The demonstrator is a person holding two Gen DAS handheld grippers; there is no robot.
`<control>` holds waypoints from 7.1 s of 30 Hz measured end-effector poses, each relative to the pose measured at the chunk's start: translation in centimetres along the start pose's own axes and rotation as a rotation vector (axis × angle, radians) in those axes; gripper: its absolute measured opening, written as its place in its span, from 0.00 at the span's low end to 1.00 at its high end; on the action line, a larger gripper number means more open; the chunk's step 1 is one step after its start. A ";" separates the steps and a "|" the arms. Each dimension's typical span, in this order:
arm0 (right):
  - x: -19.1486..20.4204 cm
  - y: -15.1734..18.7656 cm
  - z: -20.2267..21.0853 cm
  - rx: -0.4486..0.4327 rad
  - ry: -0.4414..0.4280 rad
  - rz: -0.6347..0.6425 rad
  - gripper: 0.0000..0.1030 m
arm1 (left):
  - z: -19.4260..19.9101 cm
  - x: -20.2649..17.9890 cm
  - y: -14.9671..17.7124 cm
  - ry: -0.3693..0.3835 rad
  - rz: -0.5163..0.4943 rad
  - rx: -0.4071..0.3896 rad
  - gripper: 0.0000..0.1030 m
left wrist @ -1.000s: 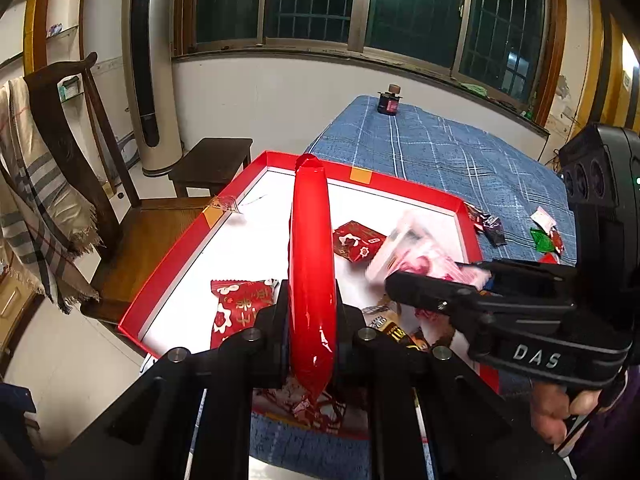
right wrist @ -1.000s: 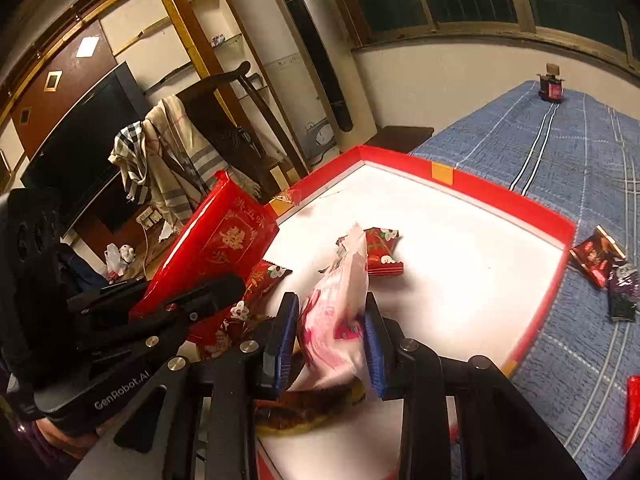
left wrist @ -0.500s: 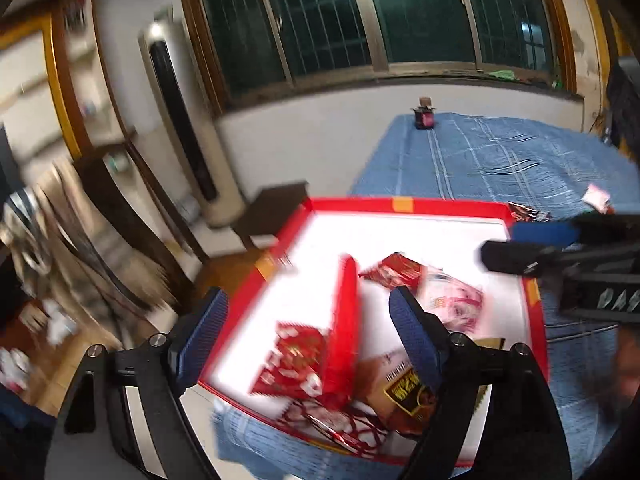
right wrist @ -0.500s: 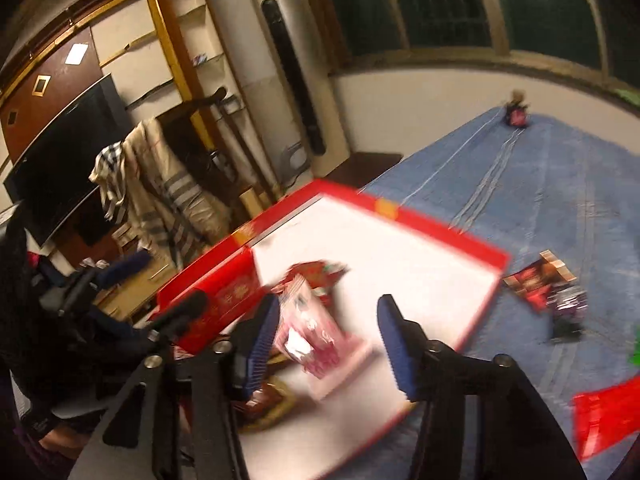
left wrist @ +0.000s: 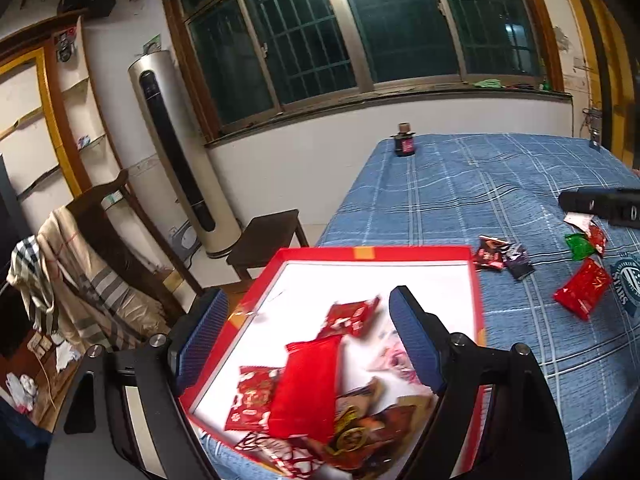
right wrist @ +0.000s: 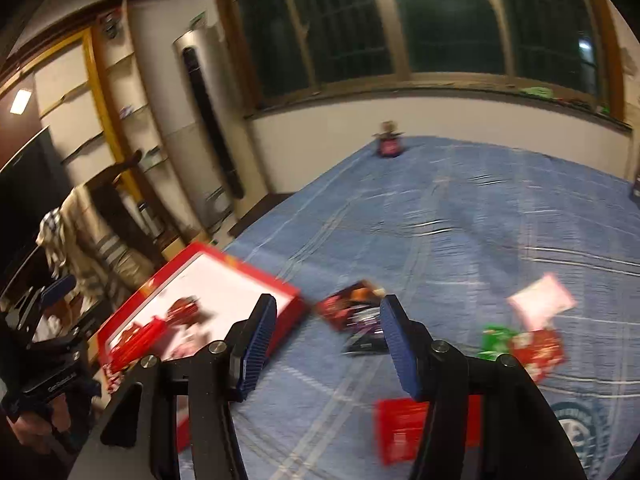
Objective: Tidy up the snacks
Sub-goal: 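Move both tools back to the bedspread toward the red packets, then grasp the red flat packet with the left tool while the right grasps the red flower packet, then lift both red packets and carry them toward the white tray, then lower both red packets into the tray and open both tools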
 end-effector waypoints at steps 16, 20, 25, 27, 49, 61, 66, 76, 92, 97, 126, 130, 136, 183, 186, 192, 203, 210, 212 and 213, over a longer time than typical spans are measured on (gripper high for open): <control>-17.9 0.9 1.9 0.020 0.057 -0.318 0.58 | 0.8 -11.5 -2.8 0.149 -0.166 0.013 0.81; -22.1 2.3 1.6 0.095 0.085 -0.437 0.58 | 0.0 -17.3 -2.3 0.302 -0.210 0.073 0.81; -23.3 4.0 0.1 0.201 0.050 -0.507 0.58 | -1.4 -23.5 -0.7 0.458 -0.332 0.140 0.81; -23.0 4.6 -0.5 0.231 0.051 -0.515 0.58 | -1.7 -25.1 -0.2 0.505 -0.370 0.140 0.81; -19.4 5.6 -5.0 0.282 0.108 -0.486 0.71 | -1.5 -30.5 1.6 0.828 -0.595 0.185 0.81; -20.0 5.9 -4.5 0.314 0.270 -0.293 0.39 | 0.8 -32.3 3.6 0.923 -0.676 0.181 0.80; -22.8 6.0 -3.4 0.301 0.263 -0.416 0.39 | 0.2 -32.0 2.2 0.906 -0.625 0.170 0.80; -25.3 6.3 -2.1 0.280 0.210 -0.561 0.39 | -1.4 -32.6 2.1 0.884 -0.620 0.237 0.54; -25.2 6.5 -1.8 0.277 0.209 -0.564 0.40 | 0.7 -33.0 2.5 0.760 -0.441 0.221 0.46; -25.2 6.6 -1.6 0.272 0.206 -0.575 0.39 | 0.8 -31.1 2.2 0.821 -0.293 0.269 0.44; -18.7 2.4 -0.7 0.075 -0.033 -0.445 0.39 | 2.9 -16.4 1.2 0.611 -0.039 0.151 0.43; -17.5 1.9 -0.6 0.052 -0.036 -0.398 0.39 | 2.5 -15.6 0.5 0.561 -0.018 0.133 0.43; -17.2 2.1 -1.0 0.067 -0.026 -0.375 0.39 | 2.2 -14.7 -0.1 0.498 -0.005 0.104 0.43; 7.1 -2.0 -0.7 -0.051 -0.380 -0.030 0.39 | -2.9 4.8 2.1 0.173 0.262 0.037 0.43; 10.2 -1.5 -1.9 -0.032 -0.426 -0.025 0.39 | -3.1 5.0 2.4 0.151 0.248 0.036 0.43; 14.1 1.2 -5.4 0.045 -0.498 -0.063 0.39 | -3.6 4.1 2.8 0.147 0.206 0.044 0.43; 13.5 4.0 -9.4 0.098 -0.424 -0.046 0.39 | -5.3 2.6 3.1 0.143 0.179 0.078 0.43; 13.3 4.6 -10.4 0.126 -0.383 -0.038 0.39 | -6.1 2.2 3.4 0.121 0.168 0.104 0.44; 13.5 4.7 -10.6 0.124 -0.372 -0.022 0.40 | -6.3 2.2 3.5 0.116 0.168 0.112 0.43; 13.5 4.8 -10.6 0.124 -0.371 -0.018 0.41 | -6.4 2.2 3.6 0.114 0.169 0.117 0.44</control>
Point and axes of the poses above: each gripper's, at about its wrist camera, not at the fingertips, and z roughly against the way its jaws point, x to its left, y to its underside, the point moved 8 cm from there along -z, roughly the way its jaws point
